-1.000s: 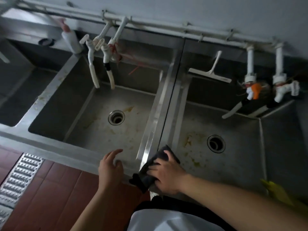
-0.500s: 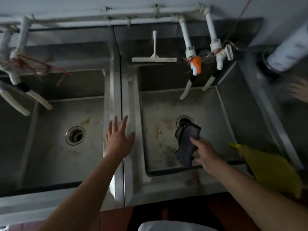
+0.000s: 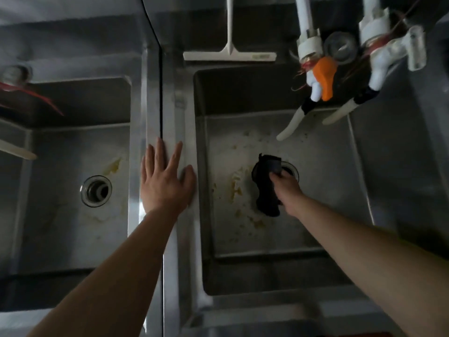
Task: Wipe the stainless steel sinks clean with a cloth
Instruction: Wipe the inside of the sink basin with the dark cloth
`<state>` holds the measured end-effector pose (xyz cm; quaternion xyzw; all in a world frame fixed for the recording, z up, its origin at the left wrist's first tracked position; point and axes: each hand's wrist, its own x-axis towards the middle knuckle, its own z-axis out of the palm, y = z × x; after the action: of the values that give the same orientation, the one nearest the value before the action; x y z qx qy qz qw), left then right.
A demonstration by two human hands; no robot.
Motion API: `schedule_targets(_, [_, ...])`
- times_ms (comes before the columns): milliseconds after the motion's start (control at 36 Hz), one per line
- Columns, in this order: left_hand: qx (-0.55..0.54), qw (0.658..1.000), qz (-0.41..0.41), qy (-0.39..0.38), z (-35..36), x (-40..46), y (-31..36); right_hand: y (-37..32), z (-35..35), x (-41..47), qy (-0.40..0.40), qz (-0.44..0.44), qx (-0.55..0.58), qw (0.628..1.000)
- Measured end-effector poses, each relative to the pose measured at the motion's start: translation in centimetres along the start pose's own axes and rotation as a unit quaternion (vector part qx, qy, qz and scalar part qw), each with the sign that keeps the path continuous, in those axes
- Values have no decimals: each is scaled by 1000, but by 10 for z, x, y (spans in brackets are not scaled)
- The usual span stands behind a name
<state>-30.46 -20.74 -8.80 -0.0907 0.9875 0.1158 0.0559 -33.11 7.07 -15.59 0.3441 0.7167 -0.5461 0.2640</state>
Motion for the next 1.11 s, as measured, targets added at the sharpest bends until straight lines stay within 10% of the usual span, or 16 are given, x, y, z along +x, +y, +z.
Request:
schedule_targets(167, [-16, 999, 3, 39, 5, 1, -2, -32, 2, 76, 87, -20, -104, 991])
schedule_targets(306, [-29, 998, -4, 51, 4, 1, -2, -44, 3, 116, 256, -193, -265, 910])
schedule_targets(472, [-31, 998, -7, 46, 1, 1, 0, -27, 36, 153, 76, -243, -461, 850])
schedule_targets(861, [-34, 998, -7, 49, -5, 3, 3, -44, 113, 165, 120, -46, -395, 910])
schedule_targets(1111, [-39, 998, -21, 32, -12, 5, 8, 18, 154, 102, -30, -224, -588, 777])
